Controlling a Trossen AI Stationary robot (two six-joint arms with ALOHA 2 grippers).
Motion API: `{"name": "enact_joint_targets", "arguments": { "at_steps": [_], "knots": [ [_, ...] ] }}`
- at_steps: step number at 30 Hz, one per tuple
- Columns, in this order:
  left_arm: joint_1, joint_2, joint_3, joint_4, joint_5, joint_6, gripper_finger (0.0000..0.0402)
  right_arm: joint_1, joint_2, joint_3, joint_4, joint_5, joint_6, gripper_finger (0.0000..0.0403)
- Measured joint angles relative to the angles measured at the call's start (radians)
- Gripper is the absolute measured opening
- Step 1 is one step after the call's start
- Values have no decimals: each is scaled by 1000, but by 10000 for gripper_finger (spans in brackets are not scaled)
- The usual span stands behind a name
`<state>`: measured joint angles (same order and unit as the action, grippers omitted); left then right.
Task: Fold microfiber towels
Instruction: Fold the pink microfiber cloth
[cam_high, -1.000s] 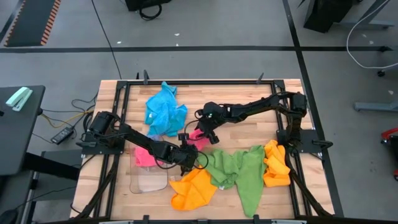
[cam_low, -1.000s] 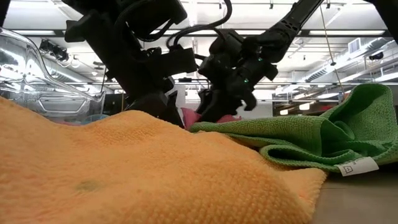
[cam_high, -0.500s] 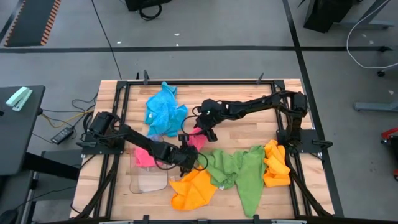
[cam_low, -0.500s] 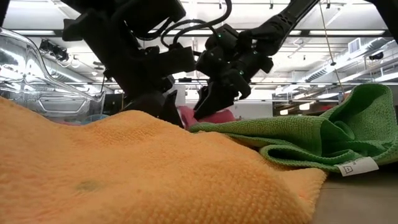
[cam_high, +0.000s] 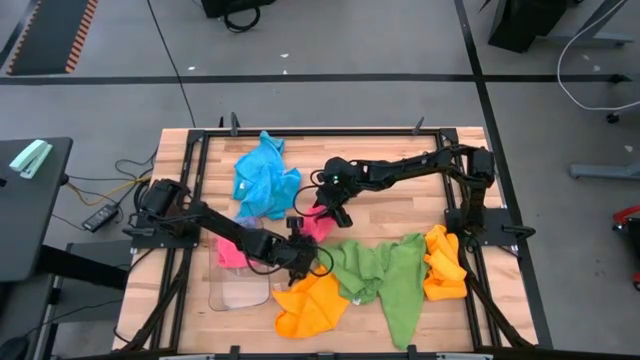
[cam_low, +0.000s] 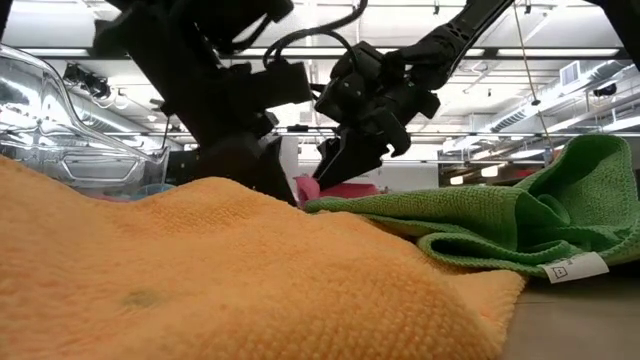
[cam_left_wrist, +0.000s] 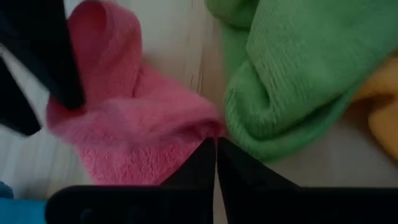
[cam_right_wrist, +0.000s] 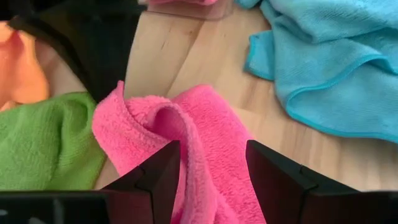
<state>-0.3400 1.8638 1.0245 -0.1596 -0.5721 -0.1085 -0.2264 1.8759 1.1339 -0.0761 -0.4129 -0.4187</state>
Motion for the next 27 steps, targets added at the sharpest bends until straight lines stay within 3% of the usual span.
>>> {"name": "enact_joint_targets", "arguments": {
  "at_steps": [10, 19, 27],
  "knots": [
    [-16, -6, 0, -5, 0, 17, 18, 7, 58, 0, 29, 39, -14, 192],
    [-69, -42, 30, -17, -13, 127, 14, 14, 87, -1, 44, 83, 19, 192],
    [6, -23, 30, 25, -41, 31, 19, 19, 74, 0, 45, 83, 54, 192]
  ]
}}
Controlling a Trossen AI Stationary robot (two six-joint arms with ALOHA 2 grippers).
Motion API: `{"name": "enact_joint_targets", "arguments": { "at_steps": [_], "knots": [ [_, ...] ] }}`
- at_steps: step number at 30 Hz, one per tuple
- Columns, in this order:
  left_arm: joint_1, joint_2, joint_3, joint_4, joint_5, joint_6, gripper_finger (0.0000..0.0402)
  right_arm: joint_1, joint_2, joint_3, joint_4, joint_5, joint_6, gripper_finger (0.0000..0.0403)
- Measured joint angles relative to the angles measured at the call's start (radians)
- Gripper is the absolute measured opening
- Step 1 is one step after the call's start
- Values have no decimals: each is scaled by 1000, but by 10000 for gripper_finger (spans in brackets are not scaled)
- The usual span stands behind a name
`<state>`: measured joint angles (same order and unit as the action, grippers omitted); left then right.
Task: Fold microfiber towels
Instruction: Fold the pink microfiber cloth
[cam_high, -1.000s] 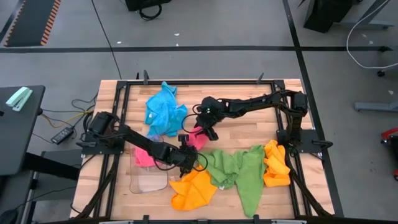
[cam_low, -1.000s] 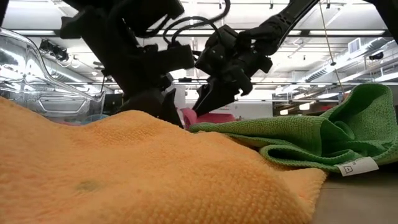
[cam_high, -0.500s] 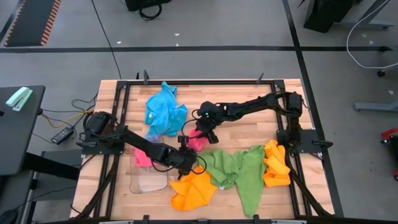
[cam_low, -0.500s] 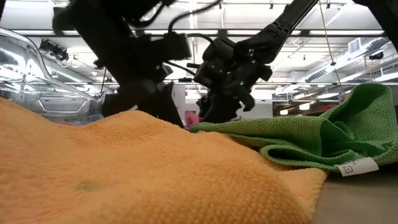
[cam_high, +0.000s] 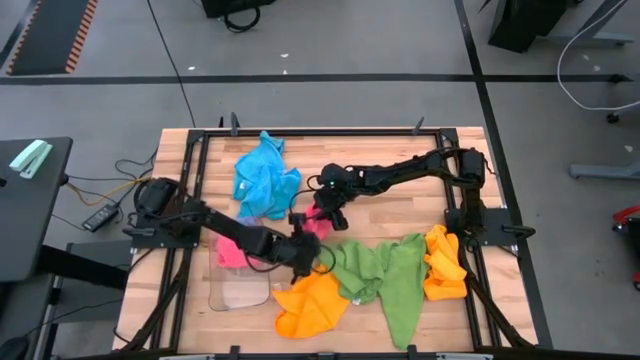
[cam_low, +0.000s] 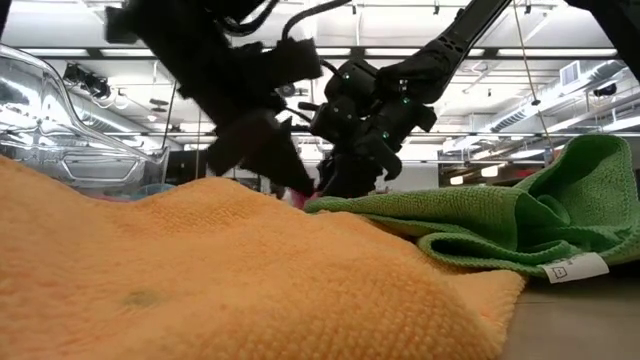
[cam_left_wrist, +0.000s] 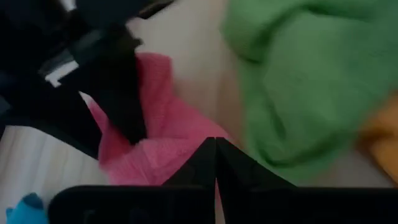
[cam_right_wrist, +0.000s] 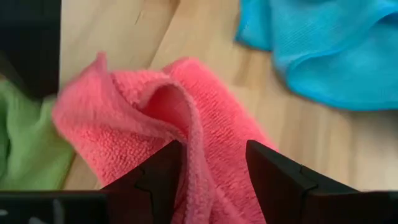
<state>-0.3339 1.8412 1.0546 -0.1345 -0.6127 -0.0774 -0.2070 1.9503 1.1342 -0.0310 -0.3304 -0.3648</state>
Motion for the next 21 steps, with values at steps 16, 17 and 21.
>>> {"name": "enact_joint_targets", "arguments": {
  "at_steps": [16, 17, 21],
  "knots": [
    [30, 18, 0, 87, -23, -132, 90, 6, 0, -1, -30, 1, 42, 192],
    [39, 24, 0, 88, 1, -153, 99, 7, 0, -1, -30, 1, 46, 192],
    [67, 55, 0, 44, 8, -191, 121, 19, 0, -1, -30, 1, 44, 192]
  ]
}}
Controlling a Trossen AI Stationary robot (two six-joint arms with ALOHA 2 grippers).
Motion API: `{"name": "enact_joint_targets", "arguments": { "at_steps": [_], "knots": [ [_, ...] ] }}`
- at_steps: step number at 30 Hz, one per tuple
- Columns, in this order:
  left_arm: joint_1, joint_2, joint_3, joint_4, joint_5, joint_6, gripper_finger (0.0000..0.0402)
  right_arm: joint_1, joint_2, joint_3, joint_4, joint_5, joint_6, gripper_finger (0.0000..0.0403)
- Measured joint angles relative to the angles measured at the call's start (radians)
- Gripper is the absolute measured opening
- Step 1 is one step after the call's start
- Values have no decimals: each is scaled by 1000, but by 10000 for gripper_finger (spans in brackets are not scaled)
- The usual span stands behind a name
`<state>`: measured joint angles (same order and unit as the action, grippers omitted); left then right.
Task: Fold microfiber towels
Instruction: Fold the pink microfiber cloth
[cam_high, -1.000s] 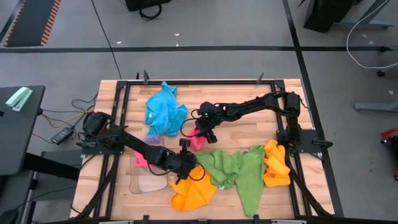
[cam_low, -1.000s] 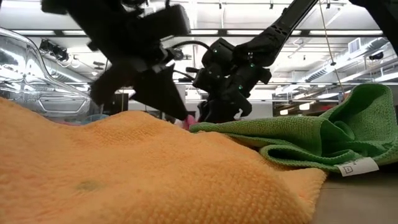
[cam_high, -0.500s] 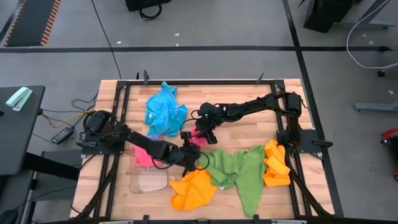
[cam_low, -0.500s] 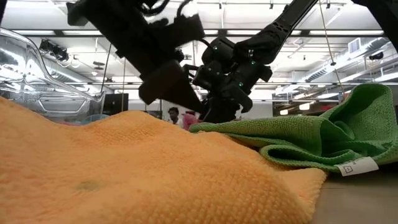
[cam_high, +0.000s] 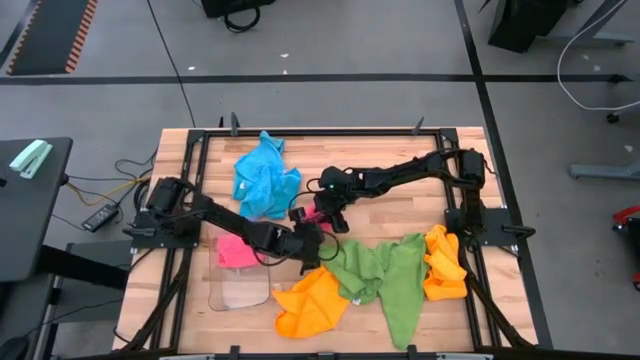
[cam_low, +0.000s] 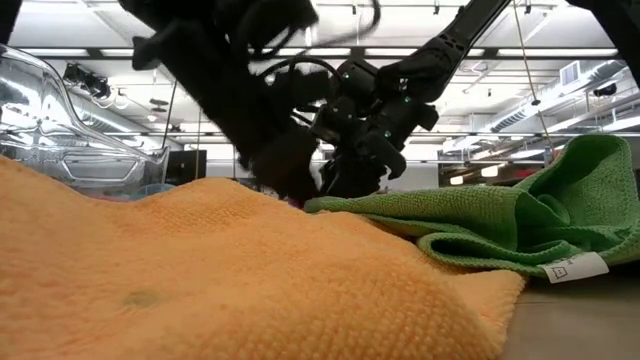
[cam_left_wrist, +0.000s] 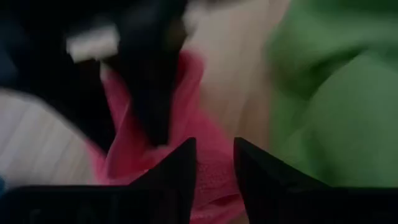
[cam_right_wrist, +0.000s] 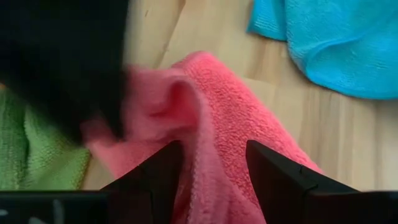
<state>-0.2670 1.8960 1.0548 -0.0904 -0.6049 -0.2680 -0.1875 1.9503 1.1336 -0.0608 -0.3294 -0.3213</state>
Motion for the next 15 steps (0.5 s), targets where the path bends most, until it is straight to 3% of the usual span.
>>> {"name": "enact_joint_targets", "arguments": {
  "at_steps": [10, 15],
  "knots": [
    [-28, -4, 0, -209, -56, -70, 127, 6, 0, 0, -10, 0, 33, 192],
    [-26, 4, 0, -229, -57, -88, 119, 4, -13, 4, -18, 0, 64, 192]
  ]
}}
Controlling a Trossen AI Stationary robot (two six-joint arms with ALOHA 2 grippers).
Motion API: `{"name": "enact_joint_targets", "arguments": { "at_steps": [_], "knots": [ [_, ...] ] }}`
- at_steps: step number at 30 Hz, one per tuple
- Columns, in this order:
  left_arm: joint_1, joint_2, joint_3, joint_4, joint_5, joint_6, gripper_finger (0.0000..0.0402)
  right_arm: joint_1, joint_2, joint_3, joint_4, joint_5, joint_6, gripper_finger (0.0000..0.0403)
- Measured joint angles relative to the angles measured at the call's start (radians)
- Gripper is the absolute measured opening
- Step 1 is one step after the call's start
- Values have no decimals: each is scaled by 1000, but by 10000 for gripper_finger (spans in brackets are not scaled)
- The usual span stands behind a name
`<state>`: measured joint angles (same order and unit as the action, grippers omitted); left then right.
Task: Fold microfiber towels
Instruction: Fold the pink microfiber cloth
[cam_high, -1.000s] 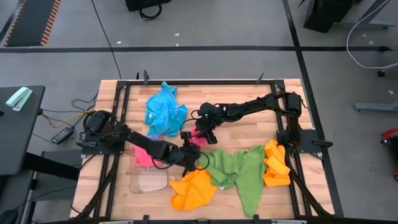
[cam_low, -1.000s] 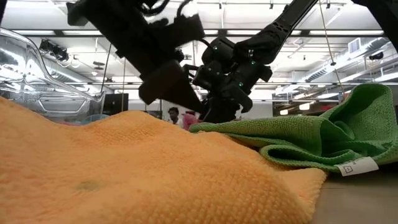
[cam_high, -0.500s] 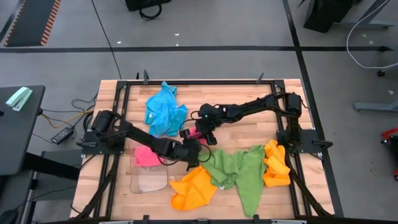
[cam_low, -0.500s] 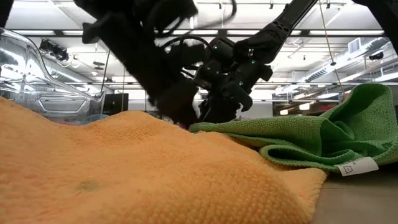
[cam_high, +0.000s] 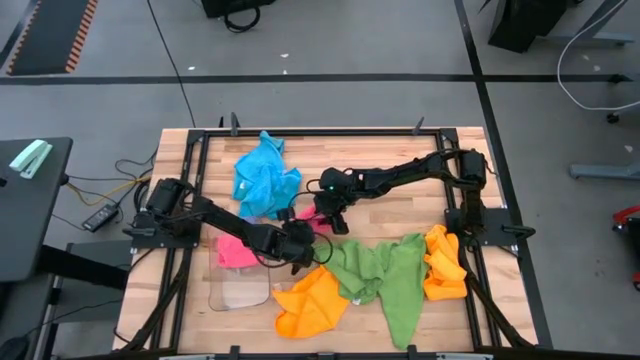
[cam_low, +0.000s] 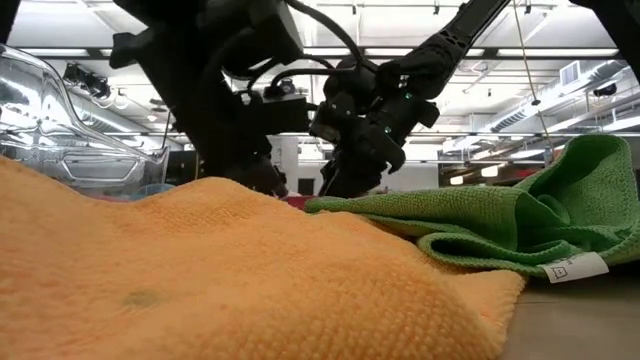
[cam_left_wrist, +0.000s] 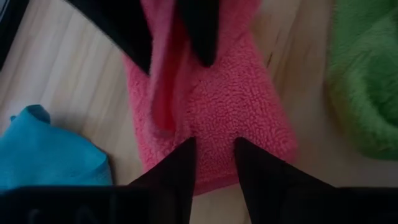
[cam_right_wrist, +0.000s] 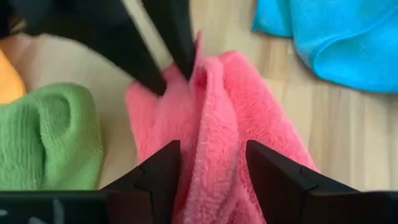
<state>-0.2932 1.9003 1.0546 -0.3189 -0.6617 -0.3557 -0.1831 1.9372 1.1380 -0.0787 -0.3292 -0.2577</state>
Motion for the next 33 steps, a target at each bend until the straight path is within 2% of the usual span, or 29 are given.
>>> {"name": "enact_joint_targets", "arguments": {
  "at_steps": [4, 9, 11, 17, 21, 26, 31, 33],
  "knots": [
    [-2, 0, 0, 5, 0, 8, 117, -17, -40, 3, -23, 9, -7, 198],
    [-3, 0, 0, 4, 4, 6, 121, -58, -79, 2, -54, 147, -74, 214],
    [-3, 0, 0, 5, 4, 5, 120, -76, -92, 2, -60, 132, -113, 218],
    [-3, 0, 0, 6, 4, 4, 112, -64, -183, 2, -129, -24, -181, 220],
    [-3, 0, 0, 6, 5, 0, 110, -3, -195, -13, -126, -36, -196, 220],
    [-3, 0, 0, 6, 5, -18, 111, 98, -194, -91, -22, 74, -213, 214],
    [-3, 0, 0, 6, 5, -26, 110, 165, -194, -195, 176, 280, -293, 212],
    [-3, 0, 0, 6, 5, -26, 111, 167, -194, -240, 250, 317, -331, 212]
  ]
}}
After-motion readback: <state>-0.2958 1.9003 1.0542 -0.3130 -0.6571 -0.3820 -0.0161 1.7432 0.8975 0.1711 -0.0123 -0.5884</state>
